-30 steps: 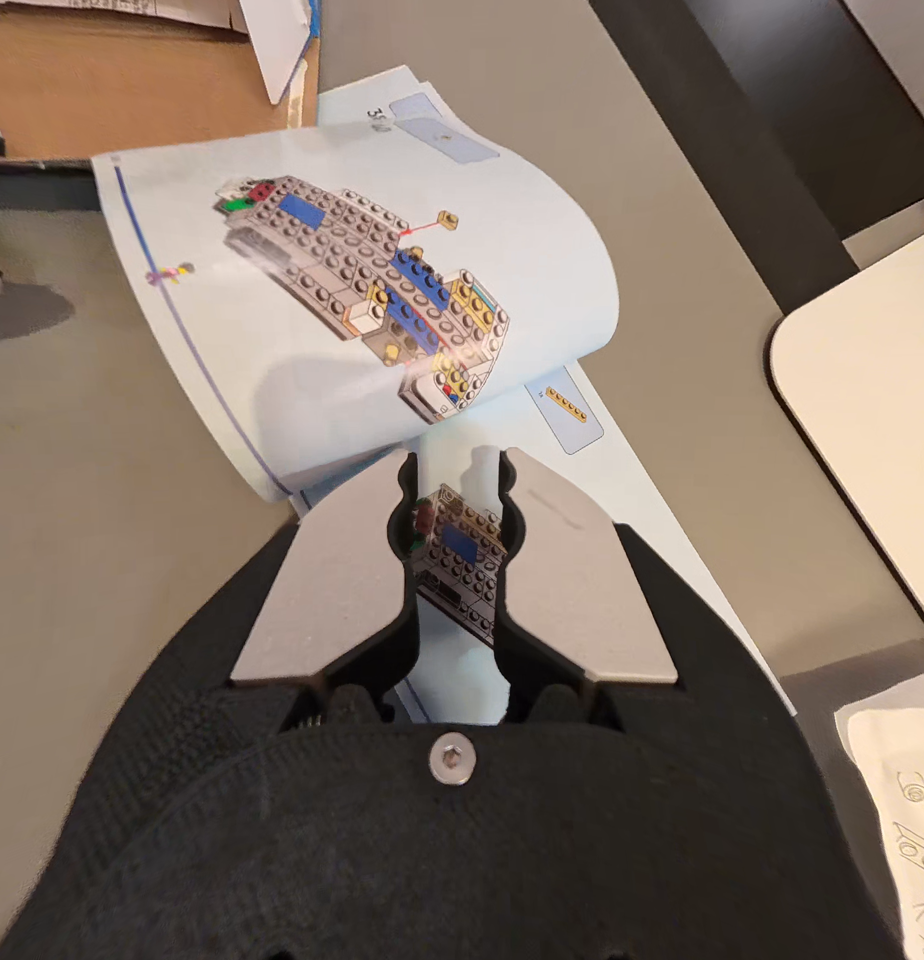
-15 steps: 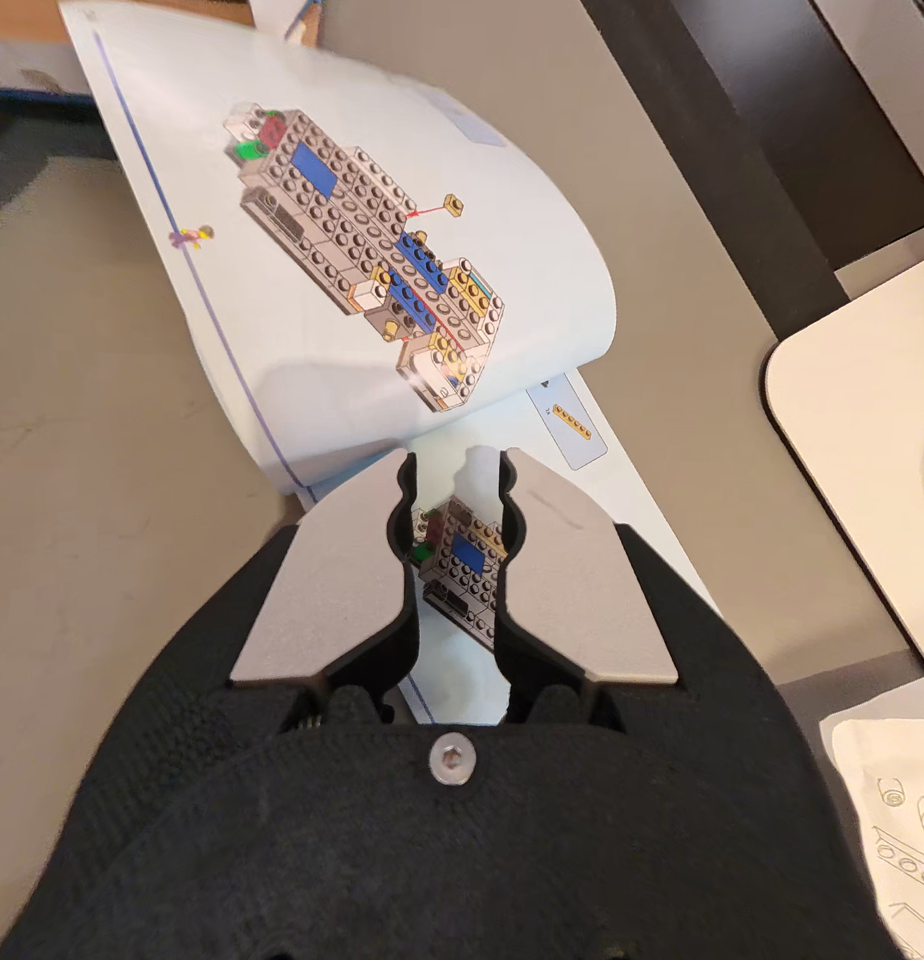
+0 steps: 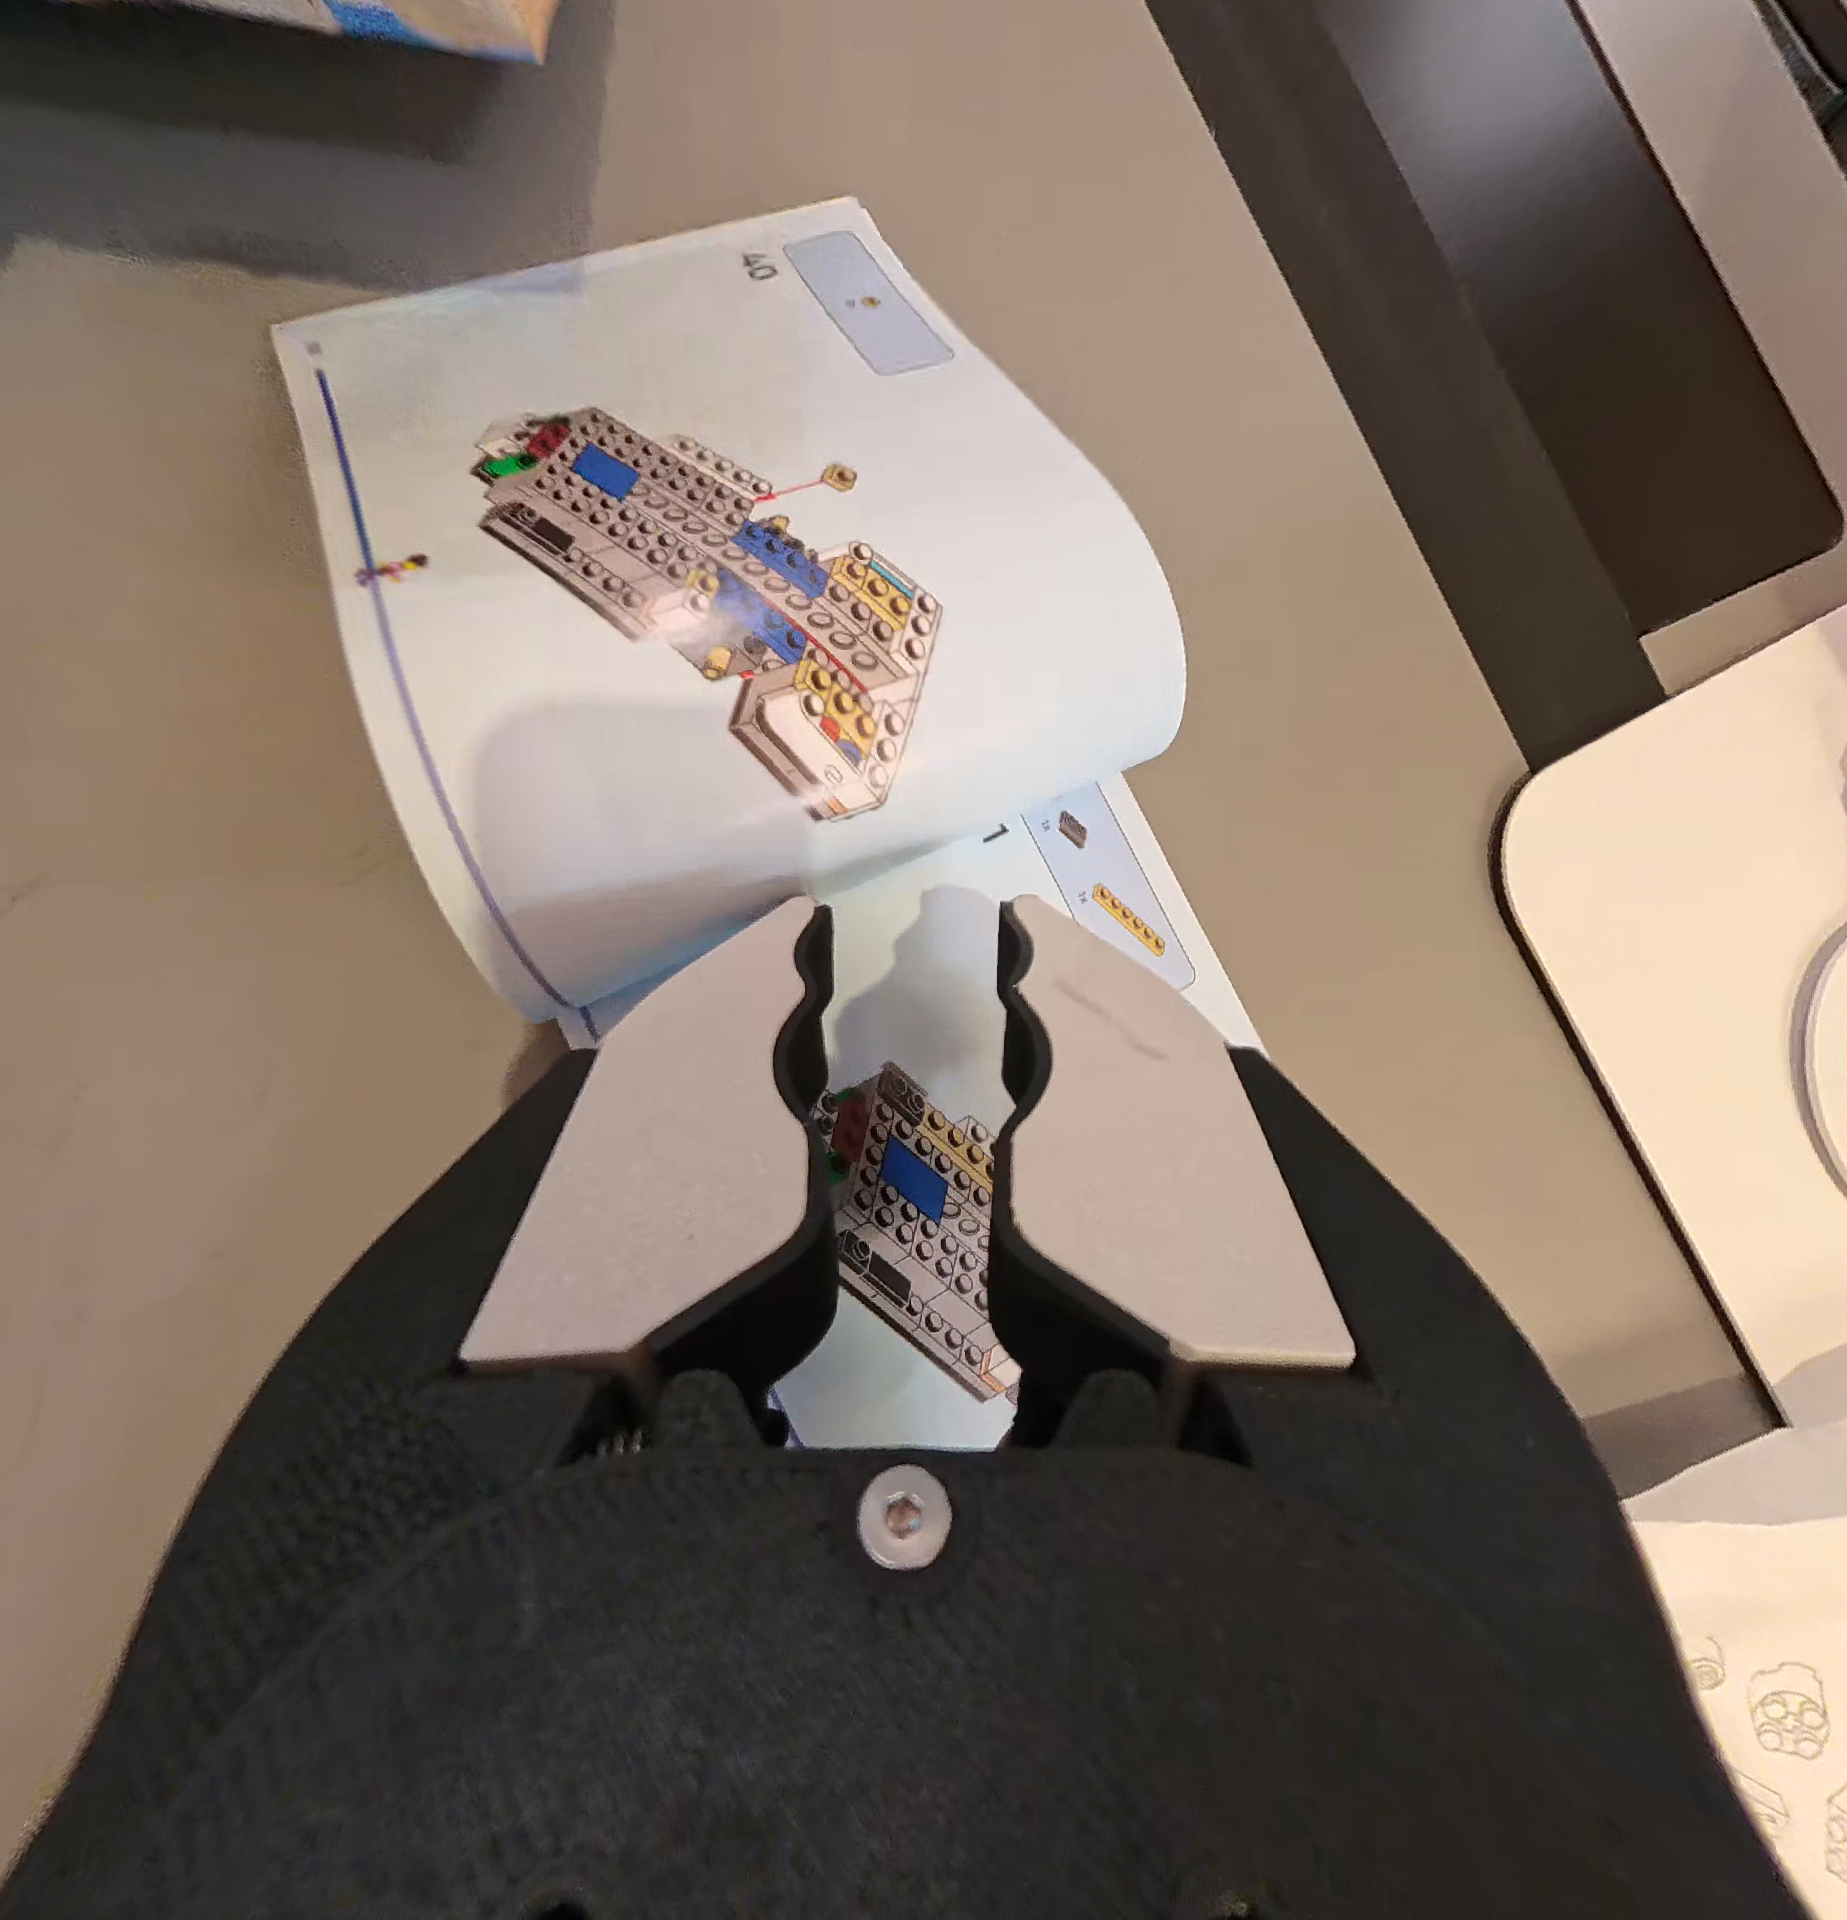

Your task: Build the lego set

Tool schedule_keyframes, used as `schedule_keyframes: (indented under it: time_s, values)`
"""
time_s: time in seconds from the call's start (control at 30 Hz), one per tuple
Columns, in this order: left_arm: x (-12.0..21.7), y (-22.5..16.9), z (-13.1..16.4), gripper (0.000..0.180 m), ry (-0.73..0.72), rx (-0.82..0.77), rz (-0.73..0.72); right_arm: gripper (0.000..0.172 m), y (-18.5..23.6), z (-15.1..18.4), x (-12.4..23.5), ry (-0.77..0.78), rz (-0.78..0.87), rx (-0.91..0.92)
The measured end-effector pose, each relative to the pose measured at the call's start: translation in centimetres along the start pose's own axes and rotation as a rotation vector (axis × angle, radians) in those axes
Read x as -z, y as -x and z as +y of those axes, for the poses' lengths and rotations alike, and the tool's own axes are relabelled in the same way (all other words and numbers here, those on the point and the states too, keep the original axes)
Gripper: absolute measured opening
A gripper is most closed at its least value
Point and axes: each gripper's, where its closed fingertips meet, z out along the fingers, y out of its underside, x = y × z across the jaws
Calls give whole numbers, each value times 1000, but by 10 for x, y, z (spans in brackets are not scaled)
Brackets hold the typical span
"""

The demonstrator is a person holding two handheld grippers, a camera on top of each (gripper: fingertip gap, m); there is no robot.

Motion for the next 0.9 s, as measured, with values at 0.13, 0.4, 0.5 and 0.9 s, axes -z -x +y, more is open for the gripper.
schedule_keyframes:
  time_s: [0.13, 0.4, 0.5, 0.9]
  values:
    - [-10, -27, 7, 2, 40, -38, 57, 30, 0, -1, 0, 5, 2, 11]
    - [-15, -53, 6, 7, 11, -36, 143, 31, 1, -1, 4, 1, -10, 10]
    - [-2, -60, -14, 10, -91, -10, 202, 34, 0, 1, 15, -10, -22, -5]
    - [33, -168, -89, 35, -472, 80, 701, 34, -25, 83, 112, -153, 75, -152]
